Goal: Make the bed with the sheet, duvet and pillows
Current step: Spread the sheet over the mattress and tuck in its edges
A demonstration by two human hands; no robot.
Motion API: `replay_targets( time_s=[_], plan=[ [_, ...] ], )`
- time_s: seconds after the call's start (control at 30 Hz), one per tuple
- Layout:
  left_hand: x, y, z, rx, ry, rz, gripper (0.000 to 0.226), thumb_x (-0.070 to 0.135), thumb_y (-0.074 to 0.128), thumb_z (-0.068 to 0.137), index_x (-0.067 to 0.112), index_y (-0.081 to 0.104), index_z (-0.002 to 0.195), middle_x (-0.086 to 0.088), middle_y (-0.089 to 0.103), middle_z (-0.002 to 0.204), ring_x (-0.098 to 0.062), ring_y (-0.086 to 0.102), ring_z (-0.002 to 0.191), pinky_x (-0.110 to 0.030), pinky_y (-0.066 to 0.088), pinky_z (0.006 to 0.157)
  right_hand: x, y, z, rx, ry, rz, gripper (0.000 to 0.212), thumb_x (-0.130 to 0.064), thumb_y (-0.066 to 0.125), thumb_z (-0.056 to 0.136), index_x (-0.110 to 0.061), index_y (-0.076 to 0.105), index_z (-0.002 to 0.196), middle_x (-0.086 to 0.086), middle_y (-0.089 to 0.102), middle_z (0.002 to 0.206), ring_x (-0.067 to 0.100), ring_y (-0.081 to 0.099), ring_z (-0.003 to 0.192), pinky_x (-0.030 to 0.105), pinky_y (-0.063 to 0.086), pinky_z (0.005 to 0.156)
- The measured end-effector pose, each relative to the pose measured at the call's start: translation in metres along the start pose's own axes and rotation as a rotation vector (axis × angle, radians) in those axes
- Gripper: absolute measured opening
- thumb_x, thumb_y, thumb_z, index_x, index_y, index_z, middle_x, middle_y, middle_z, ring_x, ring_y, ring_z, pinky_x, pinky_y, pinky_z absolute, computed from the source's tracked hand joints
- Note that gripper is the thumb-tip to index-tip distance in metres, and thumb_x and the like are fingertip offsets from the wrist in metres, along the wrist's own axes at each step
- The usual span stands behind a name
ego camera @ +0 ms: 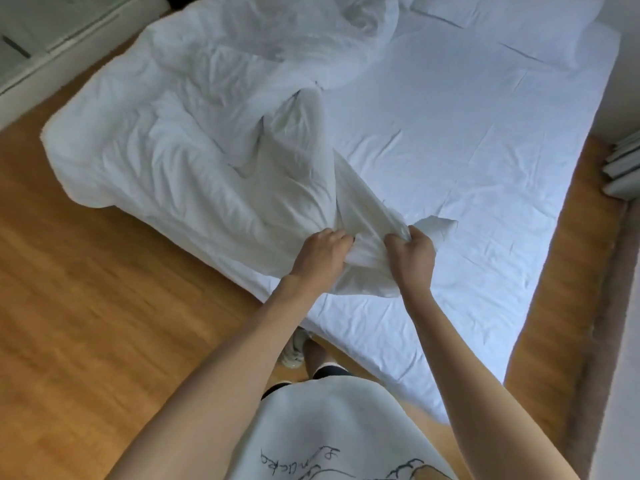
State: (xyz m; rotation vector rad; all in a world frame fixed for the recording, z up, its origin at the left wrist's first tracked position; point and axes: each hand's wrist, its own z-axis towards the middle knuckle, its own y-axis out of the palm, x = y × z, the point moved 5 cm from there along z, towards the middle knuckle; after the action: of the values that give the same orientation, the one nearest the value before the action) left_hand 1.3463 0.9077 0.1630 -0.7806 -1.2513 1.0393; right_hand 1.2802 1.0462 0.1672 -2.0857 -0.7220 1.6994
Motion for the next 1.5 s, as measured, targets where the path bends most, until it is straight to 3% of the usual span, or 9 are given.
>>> replay_targets(
  time_s=[0.33, 0.8, 0.93, 1.03, 1.1, 1.13, 1.2, 1.3, 1.5],
  plan=[
    [0.140, 0.022, -0.069, 0.002, -0.065, -0.062, 0.027, -0.017, 0.064, 0.055, 0.008, 0.056, 0.063, -0.006, 0.055, 0.057, -0.028, 0.052, 0.052, -0.025, 0.033, 0.044, 0.068, -0.123, -0.071, -0.027, -0.022, -0.065, 0.018, -0.017, 0.050, 0.080, -0.007, 0.042, 0.067, 0.000, 0.037, 0.056, 0.017, 0.035, 0.052, 0.030, 0.030, 0.050],
    [0.355, 0.133, -0.070, -0.058, -0.158, -0.068, 0.039, -0.018, 0.062, 0.036, 0.012, 0.047, 0.058, -0.001, 0.048, 0.053, -0.024, 0.048, 0.048, -0.021, 0.026, 0.041, 0.225, -0.305, -0.047, -0.089, -0.037, -0.185, 0.019, -0.020, 0.051, 0.081, -0.006, 0.047, 0.069, 0.002, 0.044, 0.053, 0.022, 0.041, 0.052, 0.031, 0.033, 0.051],
    [0.402, 0.166, -0.077, -0.087, -0.122, -0.066, 0.019, -0.005, 0.048, 0.055, 0.014, 0.049, 0.056, 0.000, 0.048, 0.052, -0.022, 0.050, 0.048, -0.019, 0.024, 0.042, 0.279, -0.340, -0.047, -0.114, 0.018, -0.221, 0.020, -0.021, 0.050, 0.082, -0.006, 0.047, 0.069, 0.003, 0.048, 0.054, 0.023, 0.044, 0.054, 0.032, 0.035, 0.053],
    [0.406, 0.186, -0.093, -0.166, -0.139, -0.011, 0.023, 0.006, 0.036, 0.065, 0.016, 0.057, 0.060, 0.002, 0.052, 0.055, -0.020, 0.054, 0.051, -0.019, 0.032, 0.042, 0.314, -0.333, -0.057, -0.142, 0.116, -0.265, 0.028, -0.031, 0.043, 0.079, -0.004, 0.047, 0.073, 0.006, 0.053, 0.060, 0.027, 0.050, 0.060, 0.034, 0.038, 0.057],
    [0.394, 0.206, -0.106, -0.267, -0.177, 0.075, 0.026, 0.004, 0.060, 0.064, 0.017, 0.068, 0.085, -0.001, 0.060, 0.069, -0.023, 0.061, 0.068, -0.026, 0.050, 0.063, 0.336, -0.313, -0.062, -0.206, 0.200, -0.370, 0.027, -0.031, 0.044, 0.087, -0.004, 0.047, 0.082, 0.009, 0.058, 0.071, 0.034, 0.056, 0.073, 0.037, 0.043, 0.064],
    [0.387, 0.217, -0.113, -0.355, -0.221, 0.102, 0.044, 0.005, 0.069, 0.064, 0.018, 0.066, 0.106, -0.005, 0.064, 0.085, -0.027, 0.062, 0.084, -0.033, 0.050, 0.082, 0.346, -0.302, -0.063, -0.259, 0.236, -0.439, 0.024, -0.030, 0.044, 0.091, -0.006, 0.048, 0.089, 0.011, 0.059, 0.080, 0.035, 0.058, 0.083, 0.039, 0.045, 0.071],
    [0.379, 0.232, -0.128, -0.522, -0.337, 0.087, 0.061, 0.013, 0.063, 0.081, 0.017, 0.042, 0.139, -0.021, 0.049, 0.131, -0.036, 0.043, 0.125, -0.047, 0.029, 0.109, 0.364, -0.283, -0.066, -0.393, 0.298, -0.562, 0.030, -0.031, 0.045, 0.094, -0.012, 0.048, 0.117, 0.015, 0.058, 0.108, 0.036, 0.054, 0.107, 0.043, 0.044, 0.086],
    [0.373, 0.246, -0.148, -0.659, -0.405, 0.119, 0.062, 0.015, 0.041, 0.095, 0.017, 0.013, 0.150, -0.022, 0.013, 0.154, -0.035, 0.012, 0.143, -0.047, 0.009, 0.117, 0.374, -0.271, -0.066, -0.463, 0.294, -0.666, 0.053, -0.039, 0.048, 0.093, -0.016, 0.036, 0.140, 0.013, 0.047, 0.134, 0.033, 0.041, 0.125, 0.043, 0.038, 0.098],
    [0.352, 0.251, -0.177, -0.760, -0.431, 0.093, 0.061, 0.025, 0.042, 0.098, 0.016, 0.013, 0.151, -0.019, 0.019, 0.152, -0.033, 0.019, 0.140, -0.043, 0.016, 0.117, 0.372, -0.270, -0.077, -0.512, 0.258, -0.708, 0.053, -0.035, 0.046, 0.094, -0.017, 0.036, 0.142, 0.011, 0.044, 0.140, 0.031, 0.037, 0.129, 0.039, 0.036, 0.100]
  ],
)
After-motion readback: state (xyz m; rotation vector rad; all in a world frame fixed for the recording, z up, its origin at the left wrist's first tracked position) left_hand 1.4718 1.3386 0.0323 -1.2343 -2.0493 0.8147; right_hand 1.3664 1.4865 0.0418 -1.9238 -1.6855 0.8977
